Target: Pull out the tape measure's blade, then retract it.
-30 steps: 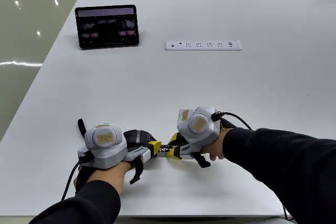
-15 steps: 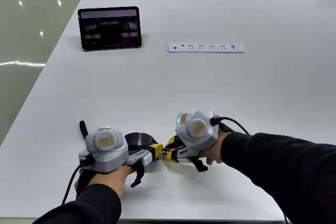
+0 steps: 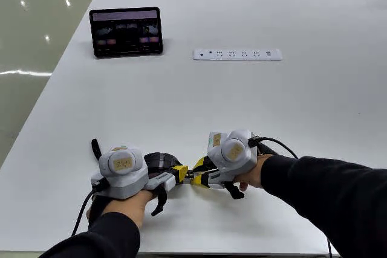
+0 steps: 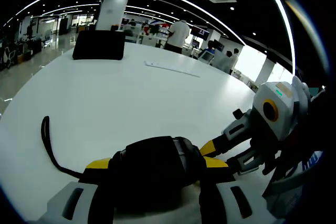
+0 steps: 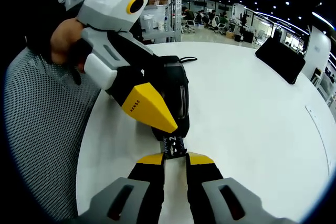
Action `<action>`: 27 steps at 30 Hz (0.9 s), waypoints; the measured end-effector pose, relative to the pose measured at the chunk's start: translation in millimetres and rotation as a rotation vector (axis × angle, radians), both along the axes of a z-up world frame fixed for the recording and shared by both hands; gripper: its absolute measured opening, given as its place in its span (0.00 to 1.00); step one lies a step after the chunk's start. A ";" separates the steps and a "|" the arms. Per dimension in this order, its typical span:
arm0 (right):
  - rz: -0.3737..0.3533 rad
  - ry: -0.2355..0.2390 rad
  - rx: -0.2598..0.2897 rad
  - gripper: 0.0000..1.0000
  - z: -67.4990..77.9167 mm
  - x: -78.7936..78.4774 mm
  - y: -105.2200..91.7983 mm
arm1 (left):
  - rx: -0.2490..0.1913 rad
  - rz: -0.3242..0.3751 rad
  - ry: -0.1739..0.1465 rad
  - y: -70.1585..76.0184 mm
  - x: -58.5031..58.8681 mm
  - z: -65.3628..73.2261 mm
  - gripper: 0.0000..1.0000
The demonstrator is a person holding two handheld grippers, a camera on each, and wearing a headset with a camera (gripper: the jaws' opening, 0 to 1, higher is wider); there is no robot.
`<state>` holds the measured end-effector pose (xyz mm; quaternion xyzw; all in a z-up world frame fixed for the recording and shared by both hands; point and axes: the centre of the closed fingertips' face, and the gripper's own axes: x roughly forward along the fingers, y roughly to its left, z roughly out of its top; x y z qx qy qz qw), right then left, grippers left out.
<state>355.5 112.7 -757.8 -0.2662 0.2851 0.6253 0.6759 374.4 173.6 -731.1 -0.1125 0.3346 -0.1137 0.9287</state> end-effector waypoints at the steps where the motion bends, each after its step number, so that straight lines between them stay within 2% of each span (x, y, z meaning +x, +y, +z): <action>1: 0.000 -0.001 0.002 0.11 0.3 0.0 1.0 | 0.000 0.000 0.000 0.0 0.1 0.0 0.61; 10: -0.023 0.017 0.002 0.10 -0.1 1.2 3.0 | -0.002 0.003 0.000 0.0 0.3 -0.2 0.61; 17: -0.029 0.008 0.000 0.10 -0.3 0.3 4.0 | -0.008 -0.001 0.008 0.5 0.1 0.0 0.60; 23: -0.045 0.021 -0.003 0.10 -0.9 -0.6 5.8 | 0.010 -0.013 0.007 0.5 -1.1 0.1 0.60; 27: -0.029 0.006 -0.010 0.10 -1.3 -1.6 6.3 | 0.030 -0.024 0.004 -0.7 -1.2 -0.4 0.60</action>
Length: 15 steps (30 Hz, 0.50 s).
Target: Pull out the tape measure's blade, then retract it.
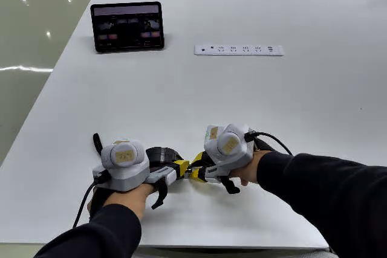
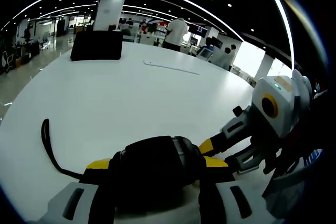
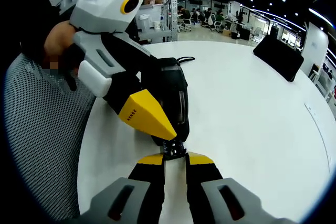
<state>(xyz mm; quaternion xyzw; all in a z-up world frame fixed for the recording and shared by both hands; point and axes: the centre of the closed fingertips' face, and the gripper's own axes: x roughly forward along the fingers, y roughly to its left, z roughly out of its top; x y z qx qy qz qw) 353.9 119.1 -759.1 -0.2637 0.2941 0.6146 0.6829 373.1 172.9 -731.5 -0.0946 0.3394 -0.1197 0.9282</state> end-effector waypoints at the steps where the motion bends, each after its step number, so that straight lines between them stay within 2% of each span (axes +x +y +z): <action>1: 0.001 -0.002 0.000 0.10 0.0 -0.3 0.5 | 0.003 0.001 0.000 -0.2 0.2 -0.2 0.60; 3: -0.002 -0.001 0.004 0.10 0.0 -0.3 1.1 | -0.004 0.007 -0.005 1.3 0.7 0.1 0.60; 4: -0.004 -0.001 0.007 0.10 0.0 0.4 1.7 | -0.034 0.024 -0.006 2.4 1.4 1.2 0.60; 5: -0.010 0.001 0.009 0.10 -0.2 0.5 1.9 | -0.044 0.025 -0.002 3.0 1.1 1.3 0.60; 6: -0.008 0.000 0.012 0.10 -0.6 0.7 2.5 | -0.030 0.017 -0.003 2.0 0.8 1.0 0.60; 15: -0.022 0.008 0.023 0.09 -0.5 1.3 2.4 | -0.024 0.013 -0.012 1.1 0.9 0.5 0.61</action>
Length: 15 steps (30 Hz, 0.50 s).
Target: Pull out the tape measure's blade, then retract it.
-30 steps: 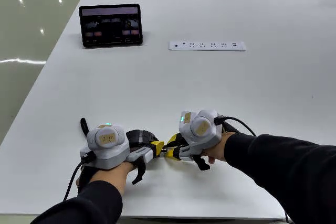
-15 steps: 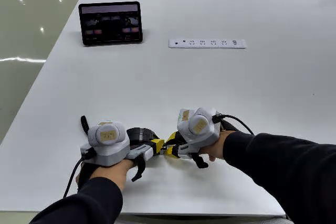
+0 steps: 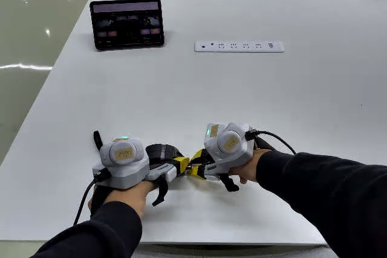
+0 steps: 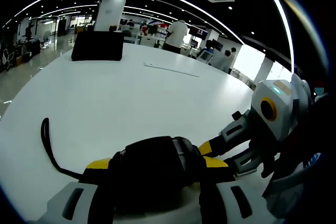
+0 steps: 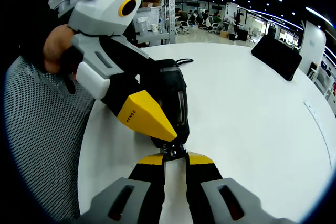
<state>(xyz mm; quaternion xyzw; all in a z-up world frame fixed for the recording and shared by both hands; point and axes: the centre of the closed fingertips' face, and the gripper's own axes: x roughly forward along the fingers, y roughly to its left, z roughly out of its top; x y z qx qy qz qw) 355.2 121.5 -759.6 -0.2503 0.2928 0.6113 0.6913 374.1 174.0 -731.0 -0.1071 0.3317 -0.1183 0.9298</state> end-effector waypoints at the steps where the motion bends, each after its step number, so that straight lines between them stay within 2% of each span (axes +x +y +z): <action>1: -0.001 0.002 -0.002 0.09 0.0 -0.1 -0.1 | 0.011 0.002 -0.011 -0.7 -0.4 0.4 0.61; 4: 0.005 0.001 -0.005 0.10 -0.4 0.1 -0.5 | 0.034 0.003 -0.034 -1.5 0.2 0.8 0.63; 5: 0.005 0.001 -0.004 0.10 -0.3 -0.1 -0.6 | 0.055 -0.011 -0.055 -0.9 2.0 2.3 0.63; 6: 0.007 -0.002 -0.003 0.10 -0.2 -0.1 -0.7 | 0.124 -0.040 -0.096 2.3 5.3 5.7 0.64; 7: 0.007 -0.001 -0.002 0.10 -0.1 -0.1 -0.7 | 0.143 -0.048 -0.104 2.1 5.5 6.7 0.65; 9: 0.007 -0.001 -0.003 0.10 -0.1 -0.2 -0.6 | 0.093 -0.038 -0.063 -3.1 1.4 3.8 0.62; 10: 0.007 -0.001 -0.005 0.10 -0.1 -0.2 -0.6 | 0.114 -0.040 -0.074 -1.4 2.8 4.1 0.62; 12: 0.006 -0.001 -0.008 0.10 -0.2 -0.1 -0.7 | 0.125 -0.045 -0.047 -1.5 3.0 2.7 0.62; 13: 0.004 0.000 -0.007 0.10 -0.2 -0.4 -0.7 | 0.145 -0.058 -0.035 -1.4 3.3 1.8 0.61; 15: 0.006 -0.004 -0.008 0.10 -0.1 -0.3 -0.5 | 0.147 -0.062 -0.038 -1.2 3.0 1.5 0.60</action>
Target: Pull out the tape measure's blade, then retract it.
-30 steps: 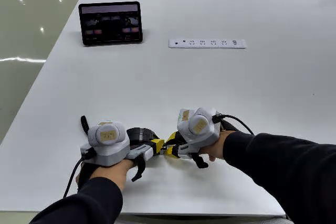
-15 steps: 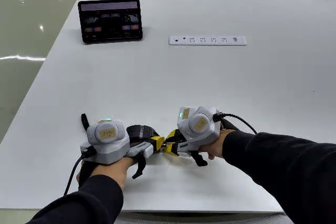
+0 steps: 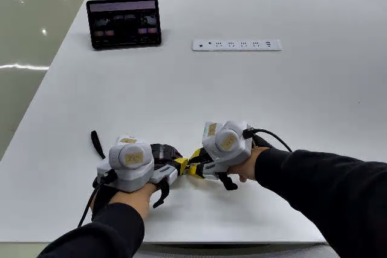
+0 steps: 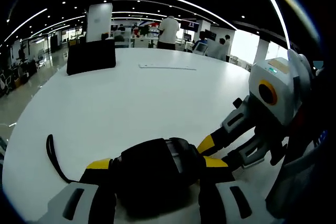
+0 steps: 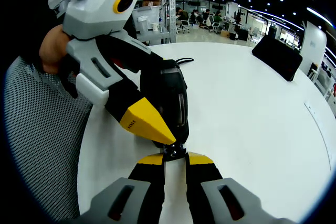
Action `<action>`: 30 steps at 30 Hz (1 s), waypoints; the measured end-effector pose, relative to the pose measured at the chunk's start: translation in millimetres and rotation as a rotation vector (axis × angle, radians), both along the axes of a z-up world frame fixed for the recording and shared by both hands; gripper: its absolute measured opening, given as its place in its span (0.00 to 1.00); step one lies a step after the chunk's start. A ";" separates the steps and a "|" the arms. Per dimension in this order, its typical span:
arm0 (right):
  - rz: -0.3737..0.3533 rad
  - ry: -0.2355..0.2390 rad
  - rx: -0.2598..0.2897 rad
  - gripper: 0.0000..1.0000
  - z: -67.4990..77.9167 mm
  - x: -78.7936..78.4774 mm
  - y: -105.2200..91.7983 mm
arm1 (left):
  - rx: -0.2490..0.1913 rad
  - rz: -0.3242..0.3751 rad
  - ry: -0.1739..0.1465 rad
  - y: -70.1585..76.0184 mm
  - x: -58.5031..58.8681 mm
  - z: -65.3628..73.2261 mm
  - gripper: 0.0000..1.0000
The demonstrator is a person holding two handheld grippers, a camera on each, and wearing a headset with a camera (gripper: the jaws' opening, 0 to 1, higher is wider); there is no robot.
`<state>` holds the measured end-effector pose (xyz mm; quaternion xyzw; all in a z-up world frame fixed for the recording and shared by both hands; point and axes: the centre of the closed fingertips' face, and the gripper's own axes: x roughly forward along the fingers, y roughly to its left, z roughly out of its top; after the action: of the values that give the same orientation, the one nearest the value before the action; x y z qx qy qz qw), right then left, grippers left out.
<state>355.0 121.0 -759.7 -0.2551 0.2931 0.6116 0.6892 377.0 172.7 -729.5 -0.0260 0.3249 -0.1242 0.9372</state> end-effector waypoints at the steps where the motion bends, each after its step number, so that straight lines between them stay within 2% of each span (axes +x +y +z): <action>1: 0.000 -0.002 -0.001 0.10 0.0 0.1 0.1 | -0.006 0.004 0.005 0.8 -0.2 -0.3 0.60; 7: -0.006 -0.013 -0.001 0.09 0.3 0.9 1.6 | -0.028 0.013 0.005 2.7 0.1 1.0 0.59; 12: -0.016 -0.001 0.008 0.09 0.3 2.3 6.3 | -0.042 0.024 0.002 3.7 1.5 1.5 0.59; 15: -0.006 -0.003 0.012 0.09 0.8 0.9 11.2 | -0.043 0.019 0.003 3.2 0.6 1.4 0.59; 25: 0.010 0.001 0.012 0.10 0.4 0.1 9.4 | -0.045 0.018 0.002 2.7 -0.1 1.4 0.61; 30: -0.009 0.005 -0.004 0.11 0.9 -0.7 9.4 | -0.038 0.017 0.008 2.9 -0.3 2.8 0.63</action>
<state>354.3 130.4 -758.8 -0.2537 0.2973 0.6087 0.6905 376.7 175.6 -726.7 -0.0470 0.3259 -0.1224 0.9363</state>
